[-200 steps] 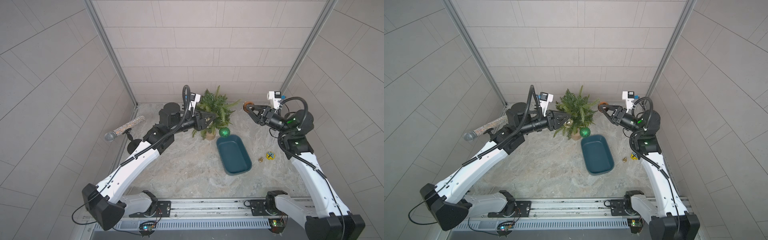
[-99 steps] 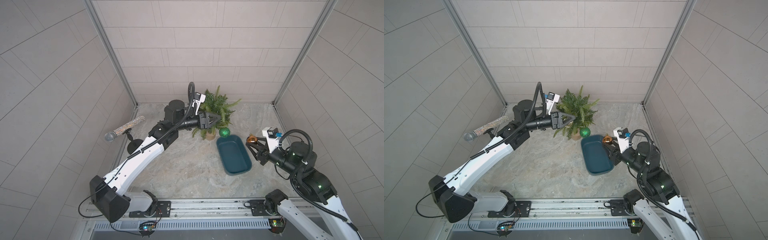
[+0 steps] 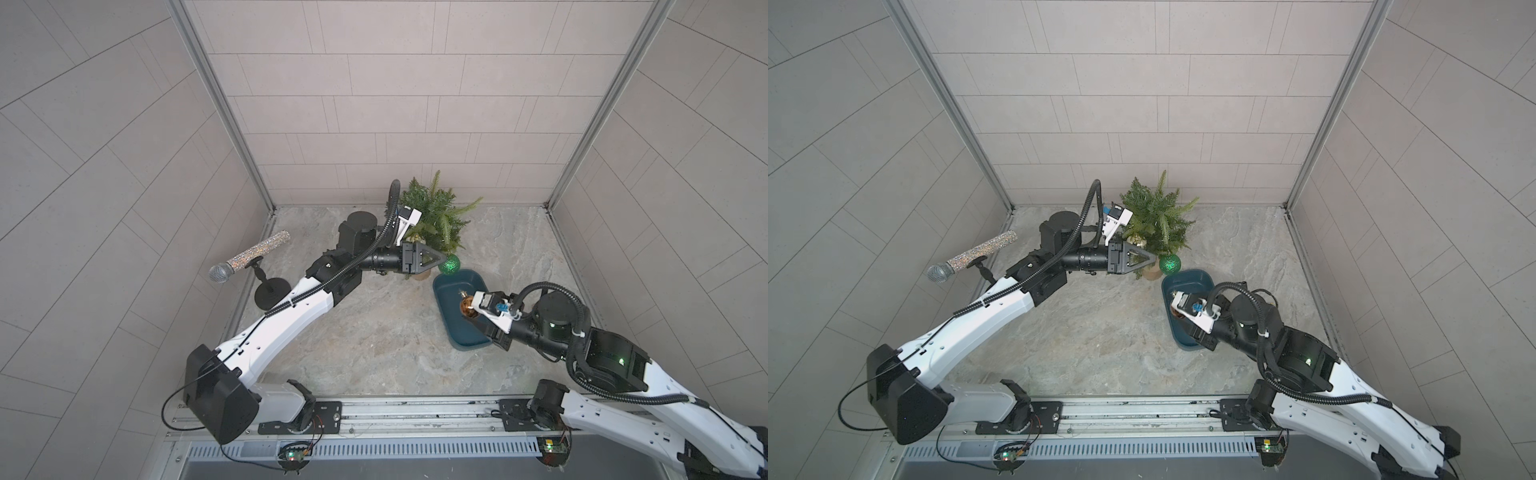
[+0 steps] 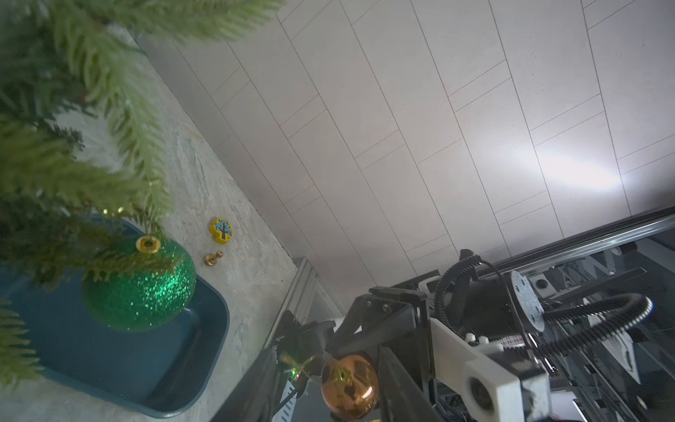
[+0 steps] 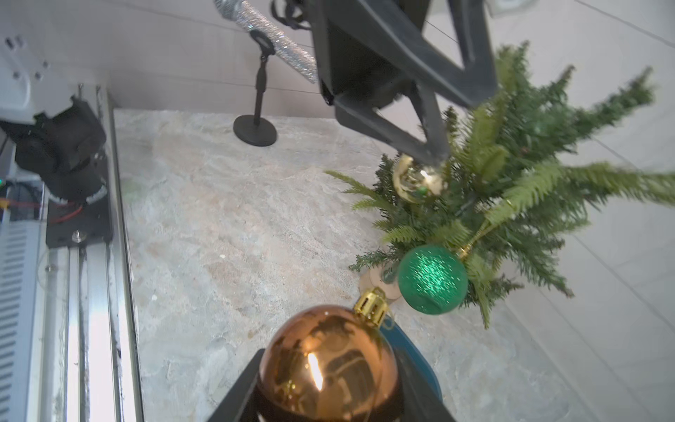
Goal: Decorate the small christmas tree with ornaments
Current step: Adjust the ornament.
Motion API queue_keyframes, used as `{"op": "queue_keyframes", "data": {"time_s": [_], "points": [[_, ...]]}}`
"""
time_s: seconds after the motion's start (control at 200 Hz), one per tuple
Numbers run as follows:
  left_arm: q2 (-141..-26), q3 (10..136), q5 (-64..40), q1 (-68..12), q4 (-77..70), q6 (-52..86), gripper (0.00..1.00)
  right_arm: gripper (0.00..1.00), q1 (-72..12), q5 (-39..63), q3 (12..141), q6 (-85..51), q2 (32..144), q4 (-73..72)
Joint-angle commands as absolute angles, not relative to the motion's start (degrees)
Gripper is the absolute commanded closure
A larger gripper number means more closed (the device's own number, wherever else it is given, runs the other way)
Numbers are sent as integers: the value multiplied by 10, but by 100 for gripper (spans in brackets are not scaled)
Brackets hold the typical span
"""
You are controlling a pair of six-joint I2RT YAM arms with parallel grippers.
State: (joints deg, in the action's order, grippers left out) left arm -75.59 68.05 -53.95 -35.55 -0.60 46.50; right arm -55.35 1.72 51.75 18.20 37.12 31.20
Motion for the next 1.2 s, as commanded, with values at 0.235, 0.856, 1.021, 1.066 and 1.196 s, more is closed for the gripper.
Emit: {"op": "queue_keyframes", "data": {"time_s": [0.235,0.856,1.021,1.066,1.196], "points": [[-679,598,-577,-356,-34,494,47,47,-726,-185,540,348,443,275],[-689,478,-649,-356,-347,768,28,46,-746,-220,510,404,420,209],[-743,446,-639,-370,-574,925,26,46,-746,-219,501,403,434,181],[-762,440,-635,-378,-627,961,25,46,-746,-219,496,402,435,169],[-811,438,-632,-386,-753,1055,25,46,-746,-231,484,412,435,148]]}}
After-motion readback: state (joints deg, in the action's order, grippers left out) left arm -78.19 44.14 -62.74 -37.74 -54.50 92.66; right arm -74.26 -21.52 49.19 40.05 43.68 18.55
